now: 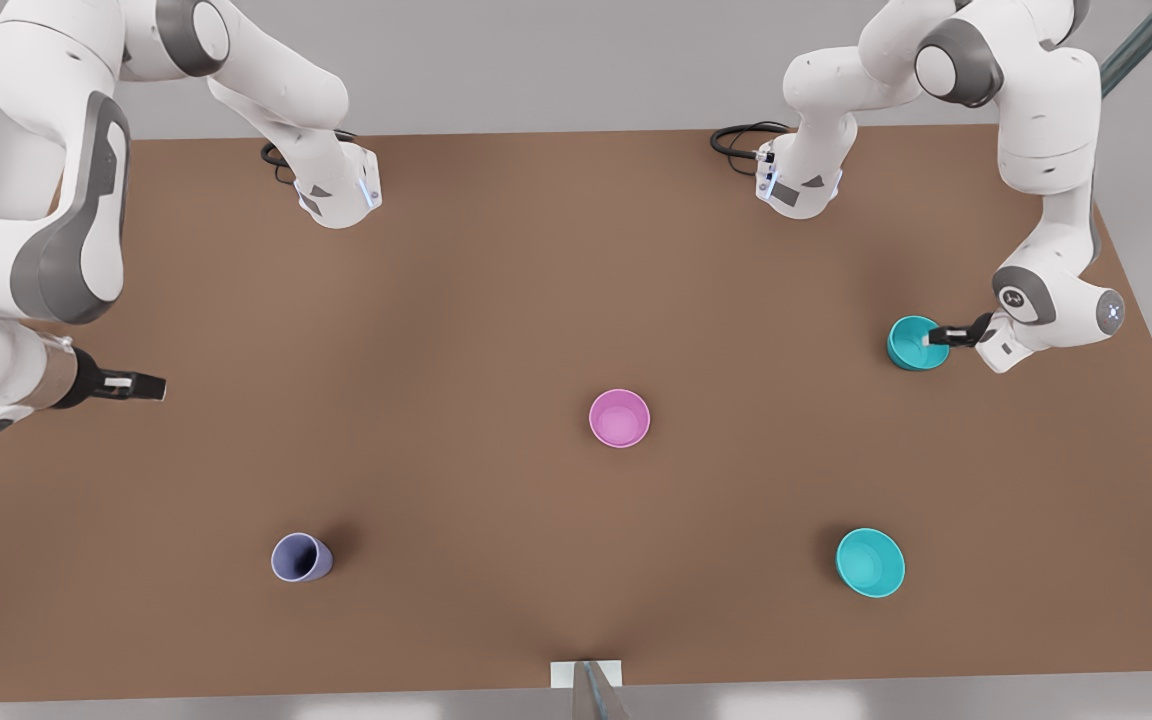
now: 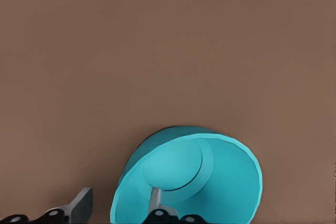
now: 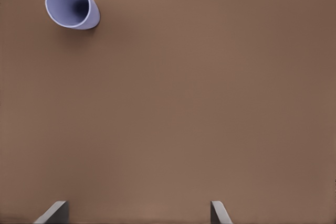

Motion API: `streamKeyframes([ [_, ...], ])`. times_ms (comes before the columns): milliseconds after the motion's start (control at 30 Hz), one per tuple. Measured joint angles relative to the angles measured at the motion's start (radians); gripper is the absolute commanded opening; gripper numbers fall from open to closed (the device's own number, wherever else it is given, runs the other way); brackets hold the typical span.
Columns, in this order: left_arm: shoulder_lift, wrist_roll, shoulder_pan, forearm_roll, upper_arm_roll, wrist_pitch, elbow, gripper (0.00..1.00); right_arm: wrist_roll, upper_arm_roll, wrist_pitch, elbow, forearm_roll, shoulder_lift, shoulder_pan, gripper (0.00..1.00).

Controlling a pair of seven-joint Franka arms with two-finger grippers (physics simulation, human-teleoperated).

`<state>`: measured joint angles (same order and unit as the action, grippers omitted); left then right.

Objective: Stack the blue bowl on the pink bowl

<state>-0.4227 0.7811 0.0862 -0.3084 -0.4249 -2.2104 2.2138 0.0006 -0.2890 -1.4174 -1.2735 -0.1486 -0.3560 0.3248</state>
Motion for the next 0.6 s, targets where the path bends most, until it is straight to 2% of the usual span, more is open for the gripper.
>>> streamKeyframes([
  [67, 0.0, 0.023, 0.0, -0.015, 0.003, -0.002, -0.001, 0.21, -0.016, 0.012, -0.005, -0.04, -0.002, 0.049, -0.036, 1.0],
  [167, 0.003, 0.047, -0.001, -0.024, 0.008, 0.002, -0.009, 0.21, -0.038, 0.039, -0.042, -0.212, -0.003, 0.187, -0.072, 1.0],
  [267, 0.031, 0.054, -0.018, -0.027, 0.015, 0.039, -0.059, 0.21, -0.056, 0.06, -0.068, -0.217, -0.002, 0.171, -0.099, 1.0],
  [367, 0.111, 0.005, -0.202, -0.028, 0.029, 0.09, -0.086, 0.21, -0.072, 0.064, -0.08, -0.199, -0.001, 0.137, -0.067, 1.0],
  [400, 0.109, -0.027, -0.29, -0.029, 0.068, 0.105, -0.112, 0.21, -0.076, 0.064, -0.084, -0.197, -0.001, 0.13, -0.067, 1.0],
  [500, 0.027, -0.153, -0.424, -0.038, 0.234, 0.145, -0.278, 0.21, -0.086, 0.058, -0.093, -0.194, -0.002, 0.123, -0.079, 1.0],
  [600, -0.099, -0.308, -0.544, -0.044, 0.269, 0.184, -0.526, 0.21, -0.095, 0.054, -0.097, -0.17, -0.001, 0.105, -0.08, 1.0],
])
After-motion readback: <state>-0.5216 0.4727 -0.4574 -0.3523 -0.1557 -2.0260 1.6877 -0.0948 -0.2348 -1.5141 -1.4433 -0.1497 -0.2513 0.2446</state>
